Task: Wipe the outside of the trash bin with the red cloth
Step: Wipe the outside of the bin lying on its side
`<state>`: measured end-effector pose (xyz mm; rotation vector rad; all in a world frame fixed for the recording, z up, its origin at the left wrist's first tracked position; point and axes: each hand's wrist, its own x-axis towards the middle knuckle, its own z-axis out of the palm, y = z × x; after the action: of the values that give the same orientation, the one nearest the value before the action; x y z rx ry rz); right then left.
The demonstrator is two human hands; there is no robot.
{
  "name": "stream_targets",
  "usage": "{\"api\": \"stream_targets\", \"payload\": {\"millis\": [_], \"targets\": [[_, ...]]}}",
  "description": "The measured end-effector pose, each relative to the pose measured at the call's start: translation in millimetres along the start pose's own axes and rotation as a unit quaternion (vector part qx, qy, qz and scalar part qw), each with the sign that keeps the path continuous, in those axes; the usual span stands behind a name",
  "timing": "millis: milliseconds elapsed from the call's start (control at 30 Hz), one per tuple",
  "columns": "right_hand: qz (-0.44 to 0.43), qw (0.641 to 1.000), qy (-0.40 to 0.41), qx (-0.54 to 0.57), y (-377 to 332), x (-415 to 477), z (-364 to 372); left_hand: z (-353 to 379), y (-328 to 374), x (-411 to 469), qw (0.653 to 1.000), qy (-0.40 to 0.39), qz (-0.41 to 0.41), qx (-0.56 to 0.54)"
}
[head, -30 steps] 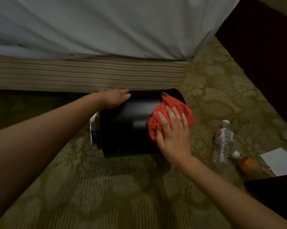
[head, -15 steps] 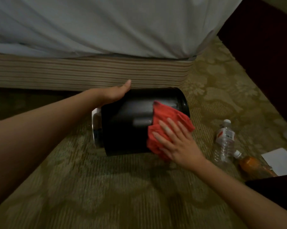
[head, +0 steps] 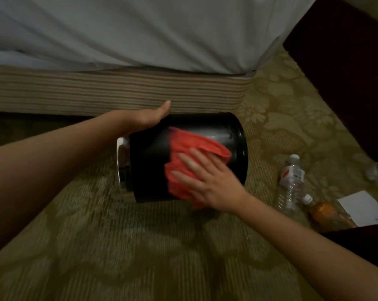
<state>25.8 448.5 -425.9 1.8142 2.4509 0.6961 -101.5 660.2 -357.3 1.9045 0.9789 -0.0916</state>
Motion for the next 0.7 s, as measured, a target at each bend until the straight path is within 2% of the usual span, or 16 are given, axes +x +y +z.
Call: {"api": "stream_targets", "payload": {"millis": [133, 233, 267, 433, 500, 533, 600, 700], "targets": [[0.096, 0.995, 0.011, -0.008, 36, -50, 5, -2, -3, -1, 1.0, 0.007, 0.004, 0.012], [0.177, 0.984, 0.014, -0.002, 16, -38, 6, -2, -4, 3, 1.0, 0.015, 0.025, 0.007], [0.175, 0.984, 0.021, -0.005, 4, -28, 7, -2, -5, 6, 1.0, 0.014, 0.026, 0.006], [-0.036, 0.999, 0.026, -0.007, -61, 43, 5, 1, -1, 5, 1.0, 0.013, 0.007, 0.01], [-0.084, 0.996, -0.01, 0.007, -64, 58, 2, 1, -1, 4, 0.999, 0.016, -0.011, 0.038], [-0.083, 0.996, -0.02, 0.01, -56, 56, 0, 2, 0, 5, 0.995, 0.029, -0.012, 0.098], [-0.012, 0.999, -0.021, 0.026, -28, 39, -5, 4, 0, 4, 0.968, 0.062, -0.005, 0.242], [0.176, 0.982, -0.027, 0.064, 20, 9, -16, 3, -4, 3, 0.949, 0.061, 0.008, 0.309]]}}
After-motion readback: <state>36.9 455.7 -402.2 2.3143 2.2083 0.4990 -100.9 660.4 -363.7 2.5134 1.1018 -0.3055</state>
